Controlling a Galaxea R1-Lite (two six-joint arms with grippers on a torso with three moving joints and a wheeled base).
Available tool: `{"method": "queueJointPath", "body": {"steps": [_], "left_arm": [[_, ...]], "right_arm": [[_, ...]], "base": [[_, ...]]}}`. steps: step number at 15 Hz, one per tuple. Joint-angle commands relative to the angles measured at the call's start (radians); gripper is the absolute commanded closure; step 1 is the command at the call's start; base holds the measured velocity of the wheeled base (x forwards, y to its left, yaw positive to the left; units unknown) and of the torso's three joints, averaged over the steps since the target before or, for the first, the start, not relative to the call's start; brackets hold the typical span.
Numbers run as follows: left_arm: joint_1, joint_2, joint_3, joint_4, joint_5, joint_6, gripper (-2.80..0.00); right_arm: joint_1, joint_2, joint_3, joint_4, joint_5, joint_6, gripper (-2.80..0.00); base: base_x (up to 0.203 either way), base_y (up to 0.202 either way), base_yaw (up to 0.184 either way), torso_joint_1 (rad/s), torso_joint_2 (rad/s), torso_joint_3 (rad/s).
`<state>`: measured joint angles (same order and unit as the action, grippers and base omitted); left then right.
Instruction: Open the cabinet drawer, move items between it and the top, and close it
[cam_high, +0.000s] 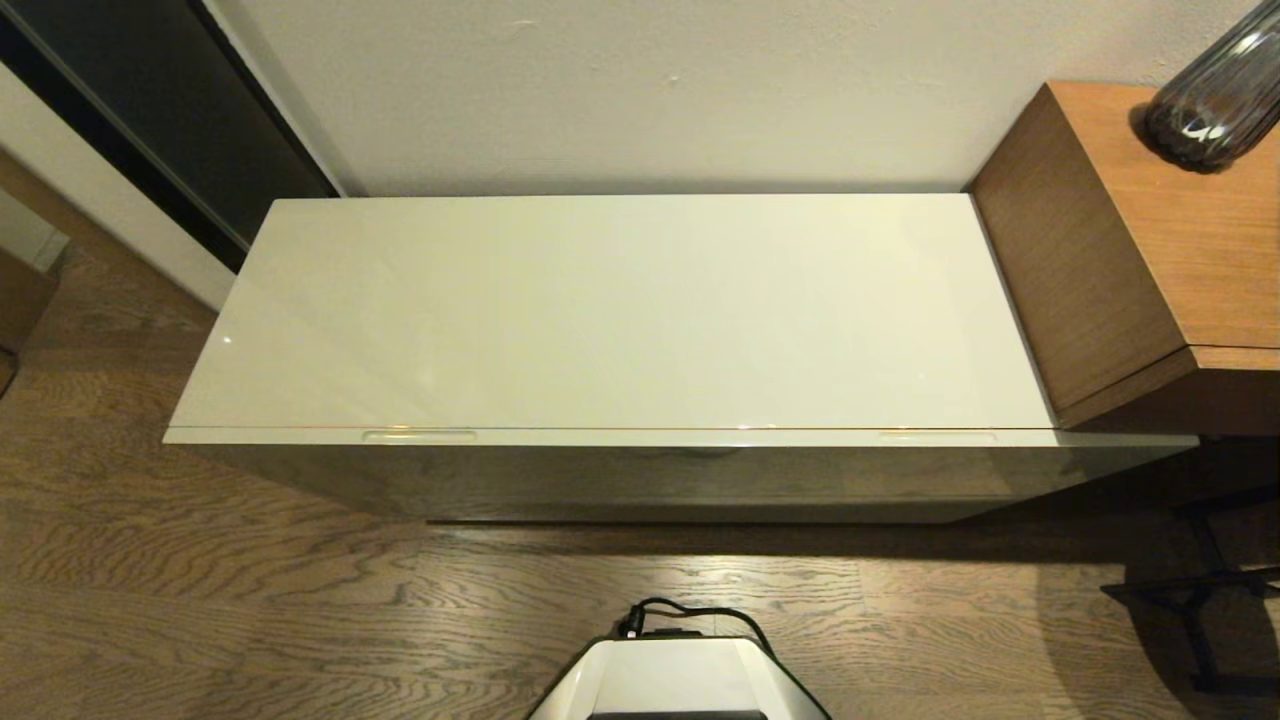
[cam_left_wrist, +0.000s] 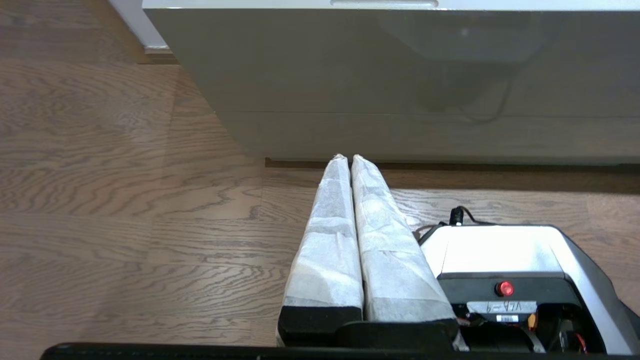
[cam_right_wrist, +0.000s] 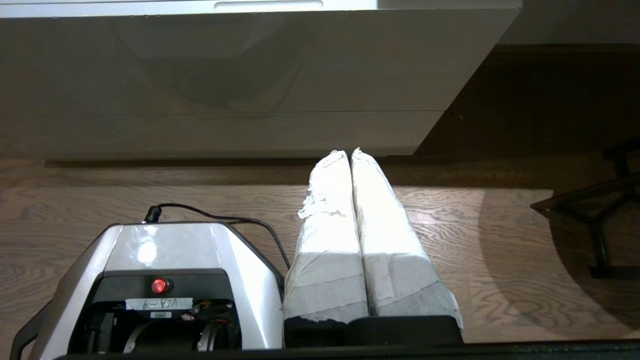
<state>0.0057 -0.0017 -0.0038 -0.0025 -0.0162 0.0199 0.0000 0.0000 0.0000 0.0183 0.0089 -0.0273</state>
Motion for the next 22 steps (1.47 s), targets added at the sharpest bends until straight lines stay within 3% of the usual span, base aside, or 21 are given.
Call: {"method": "queueJointPath", "body": {"steps": [1, 22], "left_arm": [[0.000, -0.001, 0.004, -0.004, 0.002, -0.003, 0.00], [0.000, -0.001, 0.004, -0.004, 0.002, -0.003, 0.00]], "right_arm": [[0.000, 0.000, 0.000, 0.000, 0.000, 0.000, 0.00], [0.000, 0.000, 0.000, -0.001, 0.000, 0.003, 0.00]], "base": [[0.000, 0.000, 0.000, 0.000, 0.00, 0.000], [0.000, 0.000, 0.000, 0.000, 0.00, 0.000]]}}
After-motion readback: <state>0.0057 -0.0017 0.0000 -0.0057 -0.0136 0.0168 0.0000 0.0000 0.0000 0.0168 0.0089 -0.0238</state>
